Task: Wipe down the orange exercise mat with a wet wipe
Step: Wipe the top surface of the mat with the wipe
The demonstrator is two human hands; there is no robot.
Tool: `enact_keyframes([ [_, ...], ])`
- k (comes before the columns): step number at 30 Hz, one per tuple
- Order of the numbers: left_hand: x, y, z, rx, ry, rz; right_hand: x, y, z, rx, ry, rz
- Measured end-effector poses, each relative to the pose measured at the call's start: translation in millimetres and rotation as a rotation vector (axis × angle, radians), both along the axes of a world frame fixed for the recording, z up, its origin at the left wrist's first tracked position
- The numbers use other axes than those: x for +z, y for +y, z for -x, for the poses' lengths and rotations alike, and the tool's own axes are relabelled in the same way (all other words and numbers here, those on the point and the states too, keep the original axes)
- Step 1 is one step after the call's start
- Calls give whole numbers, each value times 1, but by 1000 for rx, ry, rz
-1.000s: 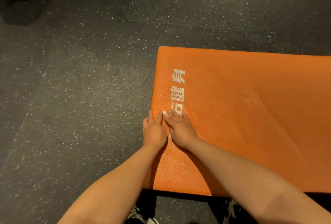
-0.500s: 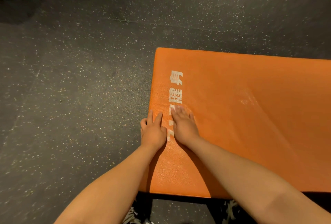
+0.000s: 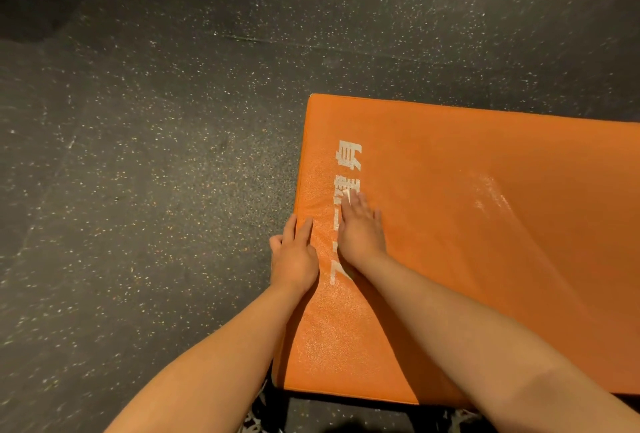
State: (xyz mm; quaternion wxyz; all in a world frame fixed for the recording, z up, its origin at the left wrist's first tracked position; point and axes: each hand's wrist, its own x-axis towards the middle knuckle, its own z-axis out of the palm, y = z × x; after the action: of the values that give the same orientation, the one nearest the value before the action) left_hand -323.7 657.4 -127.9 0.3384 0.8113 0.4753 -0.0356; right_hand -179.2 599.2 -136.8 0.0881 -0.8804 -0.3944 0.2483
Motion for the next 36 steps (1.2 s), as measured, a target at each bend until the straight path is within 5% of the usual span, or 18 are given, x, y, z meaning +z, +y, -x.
enact_keyframes([
  [7,-1,7,-4,113,-42,44,-12,-8,33,338,136,-131],
  [14,0,2,-5,65,49,10,0,-13,14,7,31,-24],
  [22,9,-6,-6,52,59,36,0,-25,31,337,167,-152],
  [29,8,-9,-6,-2,171,-43,6,-19,21,-38,72,-30],
  [36,5,-5,-7,-68,102,-49,-2,-25,21,311,161,-123],
])
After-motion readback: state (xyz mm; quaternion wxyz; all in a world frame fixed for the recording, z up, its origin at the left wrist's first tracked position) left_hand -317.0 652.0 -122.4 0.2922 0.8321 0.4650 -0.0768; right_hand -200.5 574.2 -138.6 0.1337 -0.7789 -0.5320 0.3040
